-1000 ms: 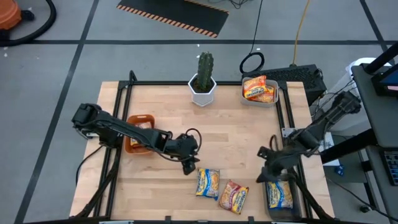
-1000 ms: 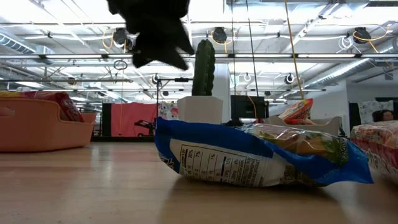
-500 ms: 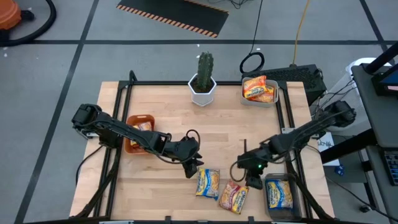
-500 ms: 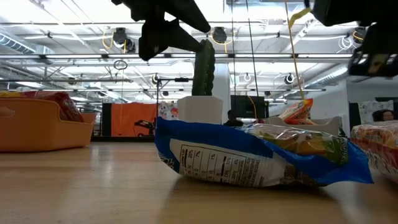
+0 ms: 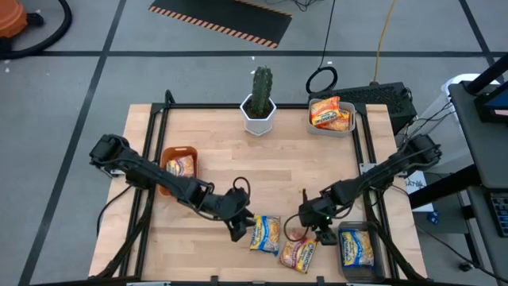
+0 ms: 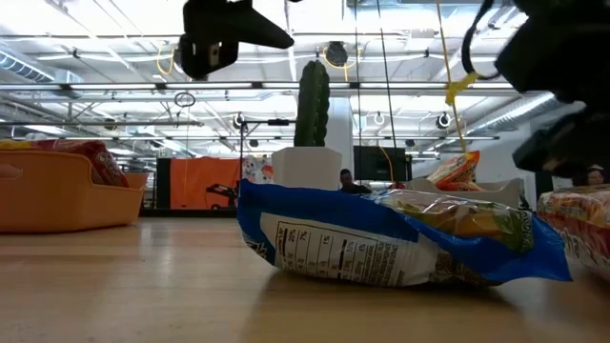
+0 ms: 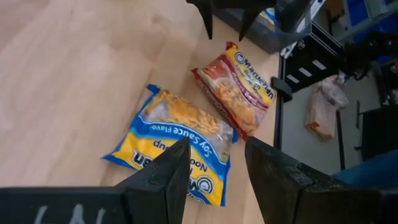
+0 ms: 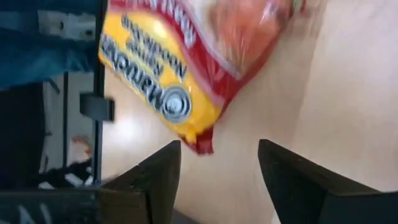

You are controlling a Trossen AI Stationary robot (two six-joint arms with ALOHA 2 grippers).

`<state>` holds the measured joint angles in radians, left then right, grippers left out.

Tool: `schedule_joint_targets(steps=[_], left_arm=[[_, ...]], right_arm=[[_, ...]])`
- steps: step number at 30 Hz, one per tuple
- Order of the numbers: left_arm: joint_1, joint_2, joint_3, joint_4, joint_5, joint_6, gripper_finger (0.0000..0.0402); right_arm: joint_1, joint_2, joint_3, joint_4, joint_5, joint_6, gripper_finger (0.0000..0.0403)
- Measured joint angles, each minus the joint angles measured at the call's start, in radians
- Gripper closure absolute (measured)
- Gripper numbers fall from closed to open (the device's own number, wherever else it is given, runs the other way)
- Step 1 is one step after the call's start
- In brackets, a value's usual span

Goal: Sort Maruchan noodles
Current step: Put the red noodle pack into the orange bin

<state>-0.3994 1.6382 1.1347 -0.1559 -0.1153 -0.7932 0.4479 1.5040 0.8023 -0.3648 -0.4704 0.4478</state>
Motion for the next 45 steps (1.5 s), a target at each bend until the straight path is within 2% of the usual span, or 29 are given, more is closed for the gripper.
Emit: schedule_joint_targets(steps=[7, 12, 16, 22, 25, 31, 38, 42, 45], left_arm=[[-0.017, 0.000, 0.000, -0.012, -0.017, -0.022, 0.0243], [-0.001, 0.000, 0.000, -0.014, -0.017, -0.007, 0.0243], [0.020, 0.000, 0.000, -0.022, -0.018, 0.031, 0.0243], [0.051, -0.001, 0.000, -0.029, -0.018, 0.091, 0.0243], [0.078, -0.001, 0.000, -0.029, -0.010, 0.085, 0.0243], [0.165, -0.011, 0.000, -0.028, 0.108, 0.062, 0.0243], [0.250, -0.011, 0.000, 0.004, 0.194, 0.125, 0.0243], [0.315, -0.011, 0.000, 0.065, 0.411, 0.161, 0.0243], [0.353, -0.028, 0.000, 0.083, 0.493, 0.199, 0.0243]], right_arm=[[0.033, 0.001, -0.080, 0.142, -0.002, 0.017, 0.0194], [0.055, 0.001, -0.127, 0.252, 0.025, 0.017, 0.0214], [0.058, 0.001, -0.154, 0.316, 0.026, -0.006, 0.0259], [0.058, 0.001, -0.157, 0.324, 0.024, 0.013, 0.0379], [0.041, -0.011, -0.157, 0.323, 0.031, 0.022, 0.0392], [-0.030, -0.121, -0.140, 0.263, 0.078, 0.020, 0.0400], [-0.076, -0.275, -0.051, 0.152, 0.266, -0.042, 0.0402], [-0.103, -0.304, 0.004, 0.141, 0.312, -0.042, 0.0402], [-0.132, -0.306, 0.082, 0.122, 0.336, -0.055, 0.0402]])
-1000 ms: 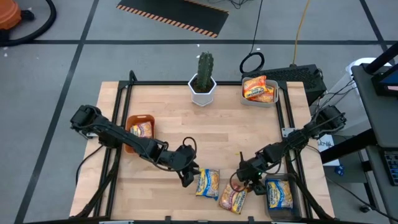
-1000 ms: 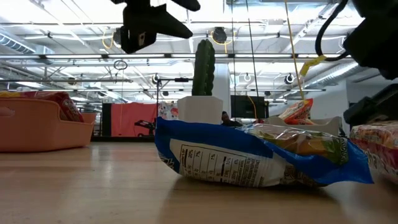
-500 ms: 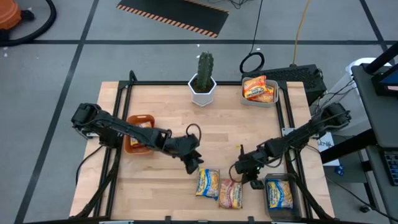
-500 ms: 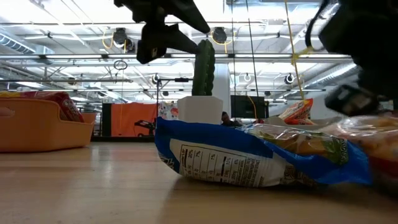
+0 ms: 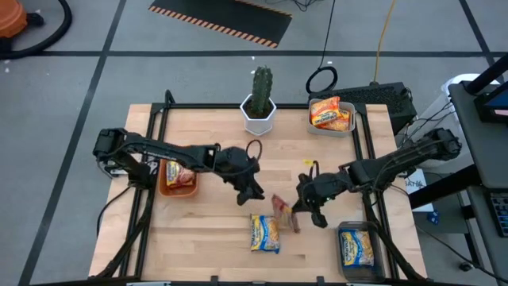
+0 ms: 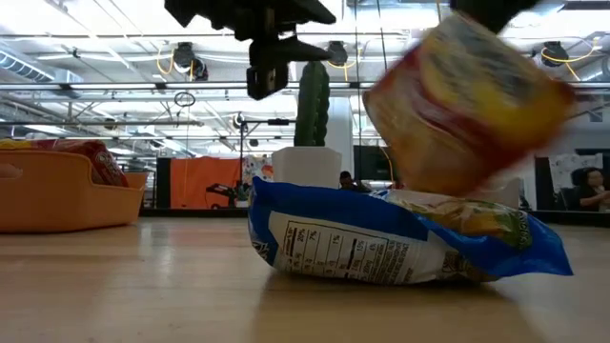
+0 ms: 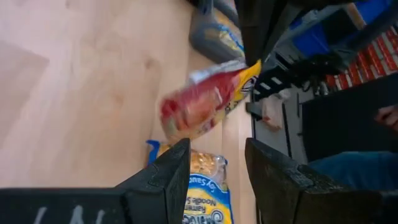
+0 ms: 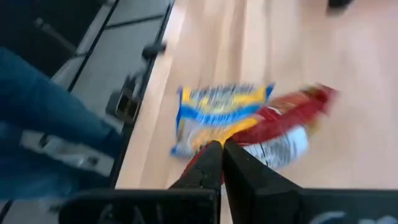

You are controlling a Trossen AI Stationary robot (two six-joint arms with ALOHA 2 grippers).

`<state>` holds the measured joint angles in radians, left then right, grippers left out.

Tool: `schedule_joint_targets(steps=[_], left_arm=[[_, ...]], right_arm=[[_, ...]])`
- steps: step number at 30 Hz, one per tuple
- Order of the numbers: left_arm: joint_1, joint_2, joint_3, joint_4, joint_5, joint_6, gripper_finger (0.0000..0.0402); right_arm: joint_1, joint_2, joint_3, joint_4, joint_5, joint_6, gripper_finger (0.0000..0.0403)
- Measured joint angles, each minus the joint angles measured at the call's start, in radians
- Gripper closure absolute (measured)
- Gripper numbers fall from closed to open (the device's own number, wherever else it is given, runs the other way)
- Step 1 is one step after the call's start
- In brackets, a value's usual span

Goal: Sort Maruchan noodles
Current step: Put the red noodle pack into the orange bin

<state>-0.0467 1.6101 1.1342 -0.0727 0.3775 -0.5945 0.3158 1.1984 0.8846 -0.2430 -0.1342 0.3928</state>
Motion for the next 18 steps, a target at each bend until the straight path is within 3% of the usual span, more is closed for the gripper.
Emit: schedule_joint_targets(steps=[6, 14, 18], left_arm=[[0.047, -0.088, 0.002, 0.085, 0.016, 0.148, 0.0226], [0.094, -0.126, 0.002, 0.035, 0.018, 0.355, 0.0099], [0.133, -0.126, 0.001, -0.005, 0.018, 0.371, 0.0068]], right_arm=[[-0.086, 0.048, 0.184, -0.166, 0.003, -0.085, 0.0403], [-0.215, 0.155, 0.388, -0.198, -0.015, -0.295, 0.0403], [-0.265, 0.201, 0.466, -0.195, -0.024, -0.358, 0.0403]])
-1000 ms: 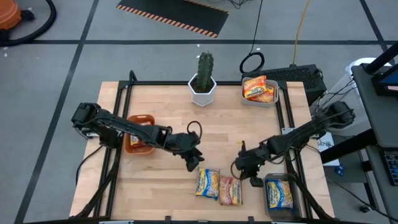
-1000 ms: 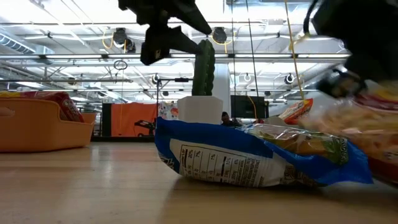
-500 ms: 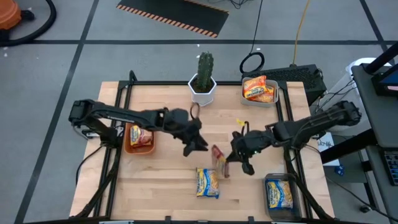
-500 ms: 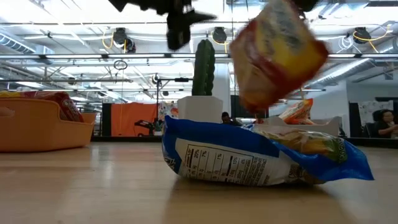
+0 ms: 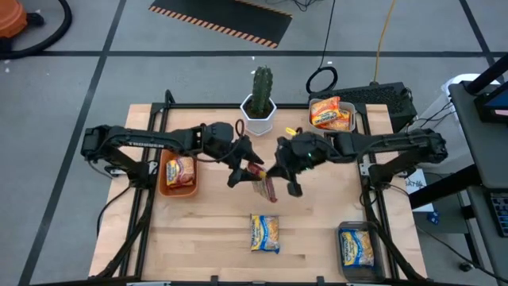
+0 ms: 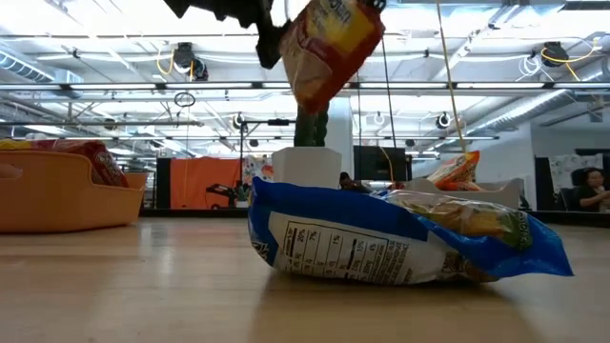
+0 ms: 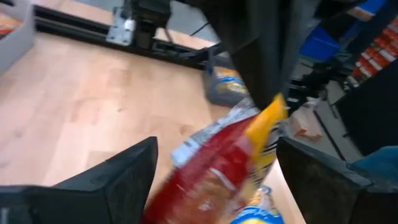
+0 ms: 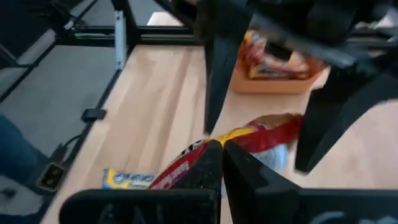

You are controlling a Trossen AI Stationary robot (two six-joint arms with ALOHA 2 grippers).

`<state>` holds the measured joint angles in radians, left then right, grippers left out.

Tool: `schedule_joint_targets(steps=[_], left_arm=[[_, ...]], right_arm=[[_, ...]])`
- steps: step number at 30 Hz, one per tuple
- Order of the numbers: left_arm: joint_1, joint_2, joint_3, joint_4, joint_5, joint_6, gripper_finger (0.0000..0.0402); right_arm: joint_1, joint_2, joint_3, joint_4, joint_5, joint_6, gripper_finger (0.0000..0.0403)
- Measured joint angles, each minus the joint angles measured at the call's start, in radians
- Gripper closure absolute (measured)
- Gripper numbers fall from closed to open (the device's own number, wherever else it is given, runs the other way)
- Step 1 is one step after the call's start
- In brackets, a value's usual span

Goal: Sort Maruchan noodles
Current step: Put the red noodle pack into the orange bin

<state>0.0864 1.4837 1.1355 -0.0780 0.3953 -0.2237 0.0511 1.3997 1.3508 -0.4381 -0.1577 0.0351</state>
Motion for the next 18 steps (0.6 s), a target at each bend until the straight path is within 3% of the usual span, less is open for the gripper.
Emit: schedule_joint_targets(steps=[10, 18], left_arm=[[0.048, 0.000, 0.000, -0.049, 0.085, 0.096, 0.0087], [0.096, 0.000, 0.000, -0.075, 0.050, 0.076, 0.0151]], right_arm=[[-0.072, 0.048, 0.066, 0.003, -0.033, -0.164, 0.0403], [-0.152, 0.049, 0.066, -0.009, -0.135, -0.268, 0.0403]])
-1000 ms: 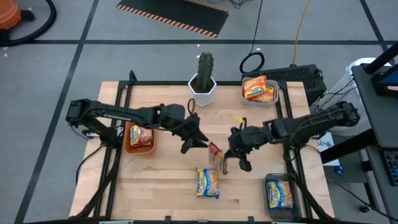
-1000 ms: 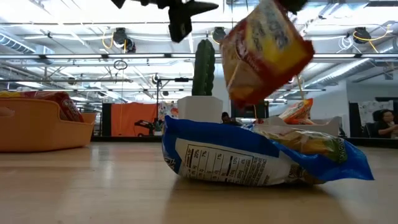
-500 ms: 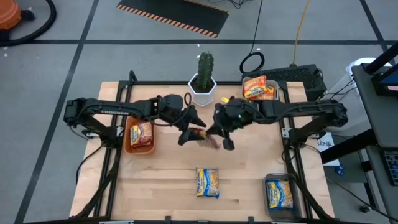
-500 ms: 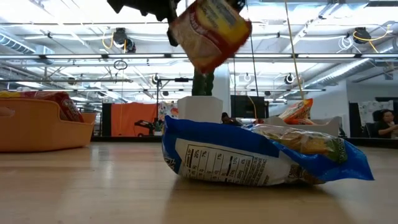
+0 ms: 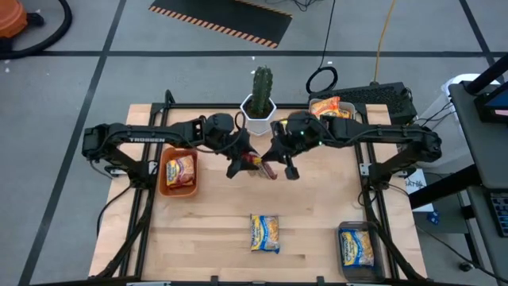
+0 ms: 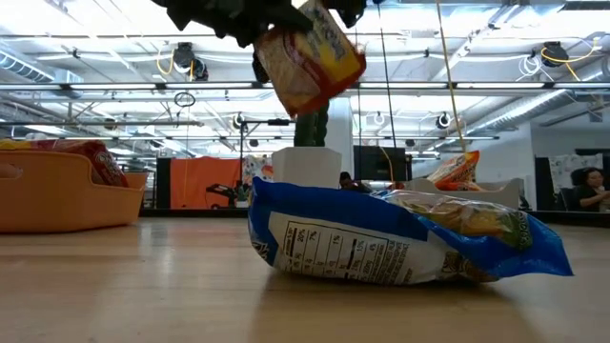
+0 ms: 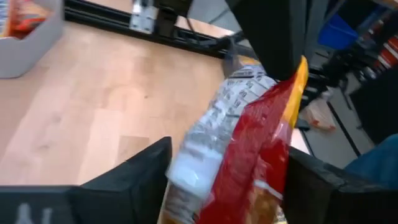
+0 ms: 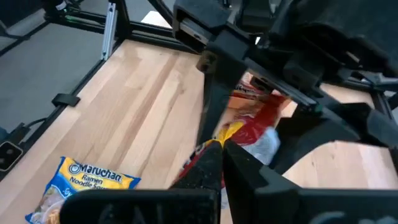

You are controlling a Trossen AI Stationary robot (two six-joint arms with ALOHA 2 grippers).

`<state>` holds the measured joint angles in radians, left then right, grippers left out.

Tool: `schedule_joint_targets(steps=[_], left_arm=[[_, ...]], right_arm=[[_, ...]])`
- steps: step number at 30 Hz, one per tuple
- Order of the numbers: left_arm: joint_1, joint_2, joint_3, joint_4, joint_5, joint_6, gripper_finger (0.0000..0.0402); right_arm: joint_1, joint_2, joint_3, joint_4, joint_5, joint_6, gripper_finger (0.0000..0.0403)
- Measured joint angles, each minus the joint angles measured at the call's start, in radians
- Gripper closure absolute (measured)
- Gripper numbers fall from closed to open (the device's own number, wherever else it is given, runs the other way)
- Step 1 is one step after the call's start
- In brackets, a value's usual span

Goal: Sort Maruchan noodles
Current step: Put the red noodle pack into the orange bin

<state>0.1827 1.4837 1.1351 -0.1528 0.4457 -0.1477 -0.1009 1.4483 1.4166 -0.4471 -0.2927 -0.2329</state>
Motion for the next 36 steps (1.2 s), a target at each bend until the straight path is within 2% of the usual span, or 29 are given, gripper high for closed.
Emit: schedule_joint_targets(steps=[7, 12, 18, 26, 31, 36], left_arm=[[-0.009, 0.000, 0.000, -0.004, 0.016, -0.057, 0.0226], [-0.040, 0.000, 0.000, -0.006, 0.027, -0.045, 0.0267], [-0.060, 0.000, 0.000, -0.013, -0.024, -0.097, 0.0270], [-0.067, 0.001, 0.000, -0.075, -0.079, -0.099, 0.0270], [-0.045, -0.029, -0.002, -0.172, -0.080, -0.101, 0.0271], [-0.003, -0.107, -0.001, -0.266, -0.088, -0.128, 0.0271]], right_arm=[[-0.063, 0.000, 0.000, 0.001, -0.127, -0.041, 0.0403], [-0.076, 0.000, 0.000, 0.015, -0.141, -0.067, 0.0399], [-0.088, -0.001, 0.000, 0.022, -0.155, -0.122, 0.0364], [-0.108, -0.038, 0.000, 0.013, -0.073, -0.007, 0.0315], [-0.124, -0.104, 0.000, 0.008, -0.066, 0.023, 0.0303], [-0.141, -0.181, 0.000, -0.011, 0.017, 0.047, 0.0304]])
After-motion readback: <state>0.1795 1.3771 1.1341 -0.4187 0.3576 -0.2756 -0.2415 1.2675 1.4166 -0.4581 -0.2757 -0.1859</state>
